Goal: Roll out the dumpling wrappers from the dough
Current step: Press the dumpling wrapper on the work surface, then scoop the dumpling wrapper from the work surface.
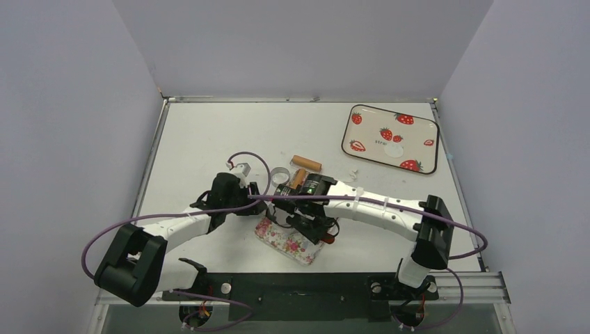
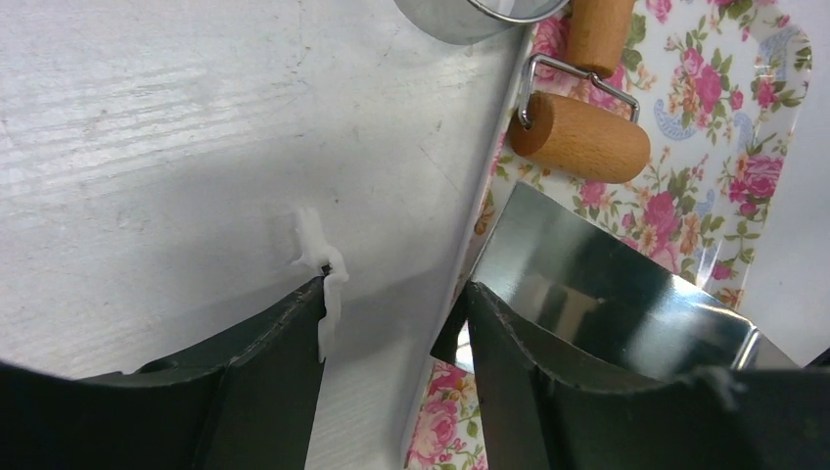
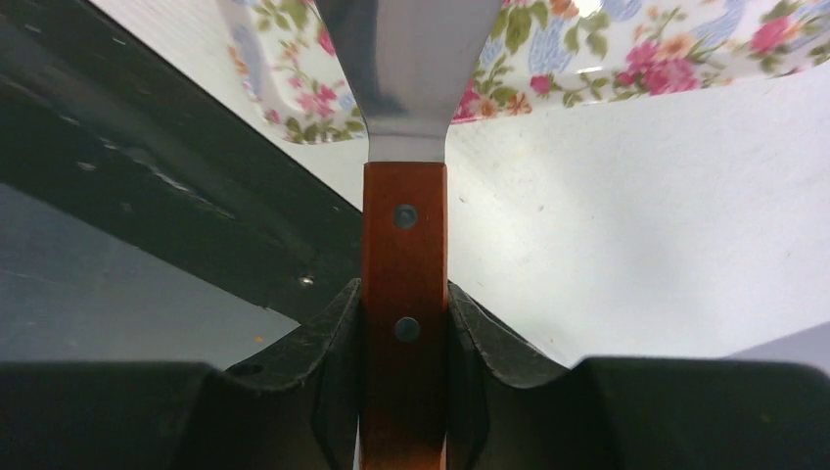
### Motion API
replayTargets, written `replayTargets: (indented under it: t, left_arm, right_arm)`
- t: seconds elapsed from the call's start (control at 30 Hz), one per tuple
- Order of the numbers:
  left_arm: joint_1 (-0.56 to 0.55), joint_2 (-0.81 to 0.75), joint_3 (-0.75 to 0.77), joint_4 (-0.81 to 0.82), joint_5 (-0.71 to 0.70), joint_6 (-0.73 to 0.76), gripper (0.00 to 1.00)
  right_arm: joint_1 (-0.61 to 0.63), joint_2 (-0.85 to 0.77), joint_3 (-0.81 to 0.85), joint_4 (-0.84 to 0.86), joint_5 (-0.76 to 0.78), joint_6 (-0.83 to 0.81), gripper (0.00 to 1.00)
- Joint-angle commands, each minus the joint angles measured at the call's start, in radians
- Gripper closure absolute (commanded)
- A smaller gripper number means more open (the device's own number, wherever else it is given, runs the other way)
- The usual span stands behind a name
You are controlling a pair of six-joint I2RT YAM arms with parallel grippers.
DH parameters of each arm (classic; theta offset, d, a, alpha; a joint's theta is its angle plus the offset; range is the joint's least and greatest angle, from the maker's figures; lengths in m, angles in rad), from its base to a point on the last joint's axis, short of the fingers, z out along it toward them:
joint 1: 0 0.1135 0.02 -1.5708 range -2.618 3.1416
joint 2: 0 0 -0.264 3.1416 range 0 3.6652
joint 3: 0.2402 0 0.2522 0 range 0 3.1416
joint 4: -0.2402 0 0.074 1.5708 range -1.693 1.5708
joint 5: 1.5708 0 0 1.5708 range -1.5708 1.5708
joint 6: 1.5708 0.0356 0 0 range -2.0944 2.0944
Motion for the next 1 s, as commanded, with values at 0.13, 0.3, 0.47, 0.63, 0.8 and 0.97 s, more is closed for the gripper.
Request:
replayTargets:
  t: [0.13,0.3,0.47,0.63,0.8,0.97]
  left_arm:
    - [-0.025,-0.030,-0.028,0.079,0.039,-0.026,0.52]
    - [-0.031,-0.028,-0.027,0.066,0.016,-0.027,0.54]
    - [-0.036,-0.028,-0.034,0.090,0.043,-0.015,0.54]
    - [-0.056,-0.028,-0.034,0.094,0.043,-0.001,0.54]
    - [-0.093,-0.019,-0.034,0.117,0.047,0.019,0.54]
    - [-0.099,-0.012,-0.043,0.100,-0.011,0.025,0.57]
  right_arm:
    - [-0.016,-0.111,0.033,-0.110,0.017,0.074,1.00]
    - [-0.024,-0.160,-0.005,-0.209,0.066,0.195,1.00]
    - [0.000,-0.207,0.023,-0.228,0.105,0.275,1.00]
    - [0.018,-0.222,0.074,-0.229,0.162,0.312,1.00]
    - [0.026,-0.256,-0.010,-0.229,0.122,0.346,1.00]
    - [0.035,-0.267,-0.084,-0.226,0.118,0.365,1.00]
